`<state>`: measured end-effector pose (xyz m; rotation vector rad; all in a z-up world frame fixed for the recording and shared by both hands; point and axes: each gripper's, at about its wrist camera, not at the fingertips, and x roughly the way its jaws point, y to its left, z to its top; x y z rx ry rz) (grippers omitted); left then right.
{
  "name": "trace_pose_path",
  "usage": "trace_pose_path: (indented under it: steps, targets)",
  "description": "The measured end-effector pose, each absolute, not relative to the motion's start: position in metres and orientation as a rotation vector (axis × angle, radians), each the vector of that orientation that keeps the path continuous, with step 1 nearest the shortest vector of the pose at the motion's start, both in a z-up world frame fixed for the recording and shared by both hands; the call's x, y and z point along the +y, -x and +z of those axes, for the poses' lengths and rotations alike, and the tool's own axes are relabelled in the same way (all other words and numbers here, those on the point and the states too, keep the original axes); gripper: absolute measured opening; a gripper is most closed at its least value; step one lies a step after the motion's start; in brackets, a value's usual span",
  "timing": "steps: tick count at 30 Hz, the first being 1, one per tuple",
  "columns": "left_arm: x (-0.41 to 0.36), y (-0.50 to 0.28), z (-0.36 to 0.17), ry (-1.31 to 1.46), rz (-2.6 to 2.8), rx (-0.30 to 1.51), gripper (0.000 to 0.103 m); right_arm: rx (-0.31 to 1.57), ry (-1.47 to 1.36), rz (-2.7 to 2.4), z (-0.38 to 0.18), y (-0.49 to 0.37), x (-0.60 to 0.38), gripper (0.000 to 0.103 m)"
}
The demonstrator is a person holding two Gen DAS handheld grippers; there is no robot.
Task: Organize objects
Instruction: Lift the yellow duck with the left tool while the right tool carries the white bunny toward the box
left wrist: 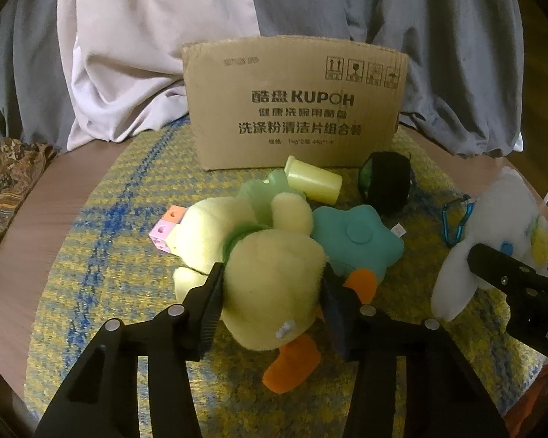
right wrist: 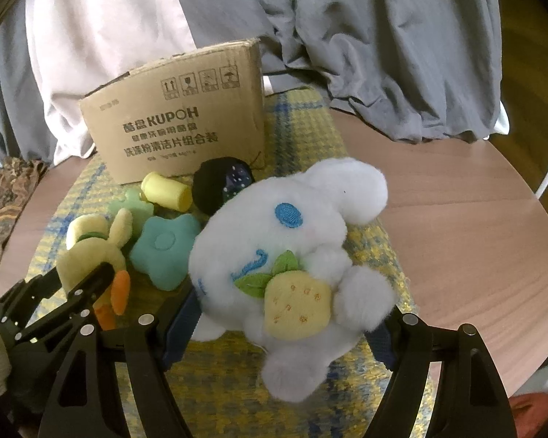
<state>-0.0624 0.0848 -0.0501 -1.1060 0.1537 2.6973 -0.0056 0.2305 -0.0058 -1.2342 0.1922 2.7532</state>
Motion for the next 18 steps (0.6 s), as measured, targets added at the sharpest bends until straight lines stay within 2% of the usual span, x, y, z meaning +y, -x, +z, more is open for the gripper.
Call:
trace_pose_path:
  steps: [18]
  targets:
    - [0.059, 0.053, -0.01, 1.022, 2.879, 0.081, 0.048, 0.171, 1.161, 2.847, 0.025, 0.006, 0.208, 0.078]
